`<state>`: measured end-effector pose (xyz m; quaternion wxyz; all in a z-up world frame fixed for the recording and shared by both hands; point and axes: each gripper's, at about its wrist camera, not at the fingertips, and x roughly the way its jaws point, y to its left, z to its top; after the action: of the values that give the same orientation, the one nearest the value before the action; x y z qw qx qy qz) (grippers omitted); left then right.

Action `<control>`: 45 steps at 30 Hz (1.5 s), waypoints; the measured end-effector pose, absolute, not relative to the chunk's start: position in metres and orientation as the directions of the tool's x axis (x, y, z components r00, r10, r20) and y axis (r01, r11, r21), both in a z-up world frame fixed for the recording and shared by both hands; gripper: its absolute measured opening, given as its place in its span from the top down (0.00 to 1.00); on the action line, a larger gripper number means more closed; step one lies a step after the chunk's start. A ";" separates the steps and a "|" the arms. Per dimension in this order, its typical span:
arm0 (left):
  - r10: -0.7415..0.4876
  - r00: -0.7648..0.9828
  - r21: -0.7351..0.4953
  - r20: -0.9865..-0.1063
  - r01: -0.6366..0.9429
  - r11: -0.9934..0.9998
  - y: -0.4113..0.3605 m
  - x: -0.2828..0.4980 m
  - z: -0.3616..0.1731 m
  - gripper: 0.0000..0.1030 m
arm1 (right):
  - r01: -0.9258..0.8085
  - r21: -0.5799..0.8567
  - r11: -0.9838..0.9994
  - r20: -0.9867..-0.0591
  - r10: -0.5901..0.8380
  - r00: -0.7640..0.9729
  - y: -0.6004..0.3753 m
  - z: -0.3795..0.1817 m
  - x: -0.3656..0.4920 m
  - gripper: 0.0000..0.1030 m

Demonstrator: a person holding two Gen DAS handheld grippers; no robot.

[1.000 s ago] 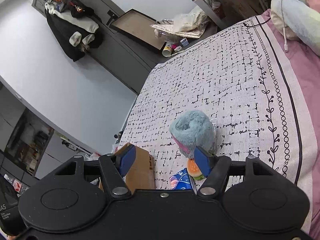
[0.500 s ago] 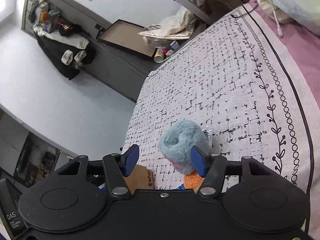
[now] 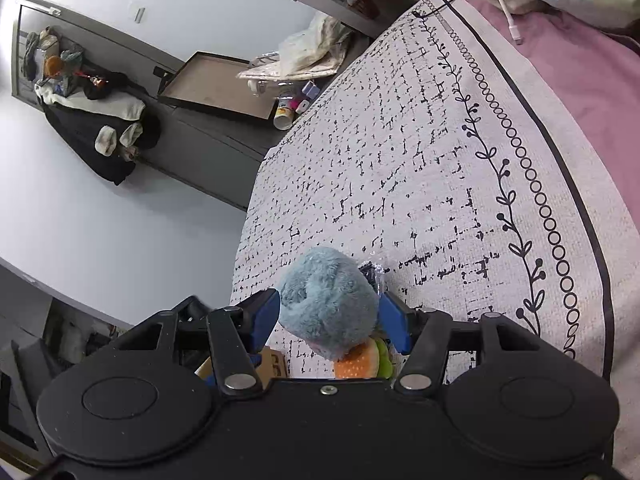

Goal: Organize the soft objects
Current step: 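Move both grippers out of the box toward the grey plush toy, then close both grippers on the grey plush toy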

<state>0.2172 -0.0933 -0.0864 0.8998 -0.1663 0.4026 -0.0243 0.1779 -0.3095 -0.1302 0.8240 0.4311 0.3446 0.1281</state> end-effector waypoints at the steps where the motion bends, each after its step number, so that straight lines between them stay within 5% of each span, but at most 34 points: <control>1: -0.177 0.672 -0.319 -0.719 -0.093 0.943 -0.094 0.219 -0.088 0.27 | 0.091 0.799 0.595 -0.461 0.508 0.728 -0.310 -0.131 0.179 0.45; 8: -0.189 0.643 -0.333 -0.742 -0.110 0.936 -0.098 0.230 -0.102 0.28 | 0.115 0.797 0.592 -0.479 0.505 0.718 -0.306 -0.139 0.180 0.45; 12: -0.217 0.626 -0.360 -0.749 -0.111 0.926 -0.099 0.233 -0.111 0.53 | 0.122 0.800 0.587 -0.477 0.499 0.724 -0.308 -0.140 0.179 0.45; 19: -0.256 0.626 -0.413 -0.736 -0.116 0.903 -0.097 0.227 -0.112 0.70 | 0.129 0.810 0.572 -0.472 0.506 0.722 -0.312 -0.143 0.177 0.46; 31: -0.309 0.642 -0.458 -0.702 -0.076 0.886 -0.093 0.204 -0.105 0.77 | 0.166 0.812 0.559 -0.504 0.530 0.682 -0.305 -0.156 0.177 0.56; 38: -0.298 0.631 -0.457 -0.716 -0.101 0.884 -0.085 0.197 -0.106 0.78 | 0.166 0.811 0.560 -0.514 0.548 0.659 -0.296 -0.158 0.174 0.75; 45: -0.278 0.657 -0.450 -0.700 -0.104 0.887 -0.079 0.178 -0.091 0.78 | 0.106 0.801 0.589 -0.499 0.561 0.661 -0.287 -0.140 0.162 0.76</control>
<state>0.1783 -0.0788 -0.0909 0.8801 -0.2325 0.4110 -0.0493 0.1622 -0.2870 -0.1405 0.8029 0.4308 0.3869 0.1416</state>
